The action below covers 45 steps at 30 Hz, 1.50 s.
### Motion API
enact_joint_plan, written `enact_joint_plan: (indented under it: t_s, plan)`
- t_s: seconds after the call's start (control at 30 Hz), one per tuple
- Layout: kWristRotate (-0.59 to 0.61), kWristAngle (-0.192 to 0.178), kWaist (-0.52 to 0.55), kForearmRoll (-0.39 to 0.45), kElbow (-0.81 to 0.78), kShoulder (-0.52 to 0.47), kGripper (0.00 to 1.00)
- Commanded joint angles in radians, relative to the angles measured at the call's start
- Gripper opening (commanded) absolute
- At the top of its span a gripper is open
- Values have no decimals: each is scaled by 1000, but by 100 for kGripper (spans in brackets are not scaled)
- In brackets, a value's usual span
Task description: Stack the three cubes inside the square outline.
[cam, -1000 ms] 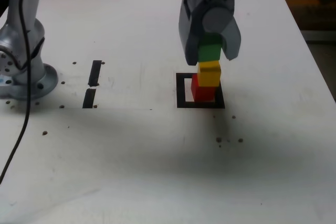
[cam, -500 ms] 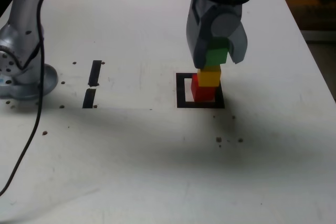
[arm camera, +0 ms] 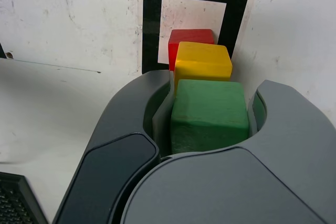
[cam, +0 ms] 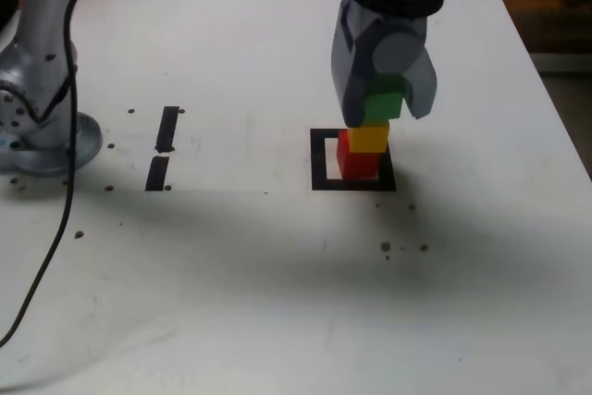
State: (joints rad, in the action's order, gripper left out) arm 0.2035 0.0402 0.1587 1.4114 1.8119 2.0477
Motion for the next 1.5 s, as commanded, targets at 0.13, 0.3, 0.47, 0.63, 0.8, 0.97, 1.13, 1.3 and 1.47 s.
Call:
enact_joint_plan:
  t_s: [0.13, 0.3, 0.47, 0.63, 0.8, 0.97, 1.13, 1.3, 1.47]
  plan:
    - [-1, -2, -4, -29, -30, -11, 62]
    - [-1, -2, -9, -46, -55, -22, 65]
    - [-1, -4, -13, -52, -71, -33, 66]
    - [-1, -11, -16, -54, -78, -50, 69]
    - [-1, -34, -16, -52, -67, -81, 84]
    - [-1, -95, -16, -49, -52, -133, 94]
    - [0, -144, -16, -47, -89, -207, 97]
    - [3, -167, -16, -50, -168, -297, 98]
    - [4, -172, -16, -57, -259, -376, 100]
